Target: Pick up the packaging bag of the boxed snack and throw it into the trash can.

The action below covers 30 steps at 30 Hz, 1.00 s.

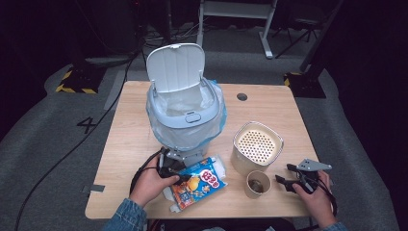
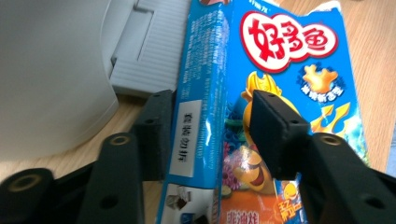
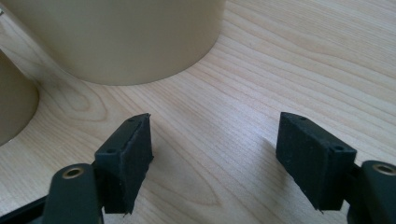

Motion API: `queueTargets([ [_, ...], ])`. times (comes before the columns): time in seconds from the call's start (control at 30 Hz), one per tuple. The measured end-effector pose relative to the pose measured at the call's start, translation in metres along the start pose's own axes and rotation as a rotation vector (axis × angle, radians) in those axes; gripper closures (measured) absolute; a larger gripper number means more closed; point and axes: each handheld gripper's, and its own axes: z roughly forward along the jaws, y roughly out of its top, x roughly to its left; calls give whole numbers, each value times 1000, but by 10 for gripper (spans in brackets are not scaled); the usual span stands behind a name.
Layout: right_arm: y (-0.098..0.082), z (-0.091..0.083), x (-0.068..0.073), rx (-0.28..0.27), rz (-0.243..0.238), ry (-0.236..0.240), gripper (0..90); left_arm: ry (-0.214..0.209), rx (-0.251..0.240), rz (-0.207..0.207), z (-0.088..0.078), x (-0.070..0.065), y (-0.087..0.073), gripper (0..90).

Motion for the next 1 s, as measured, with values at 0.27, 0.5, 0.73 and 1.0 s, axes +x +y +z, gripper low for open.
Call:
queueTargets([
  [0.27, 0, 0, 0, 0, 0, 0, 273, 10, 138, 16, 11, -2, 0, 710],
  [0.5, 0, 0, 0, 0, 0, 0, 273, -18, 95, 10, 1, -3, 1, 729],
  [0.73, 0, 0, 0, 0, 0, 0, 273, -79, -15, 3, -19, -10, 4, 742],
  [1.0, 0, 0, 0, 0, 0, 0, 273, -105, -152, 32, -42, -19, 10, 748],
])
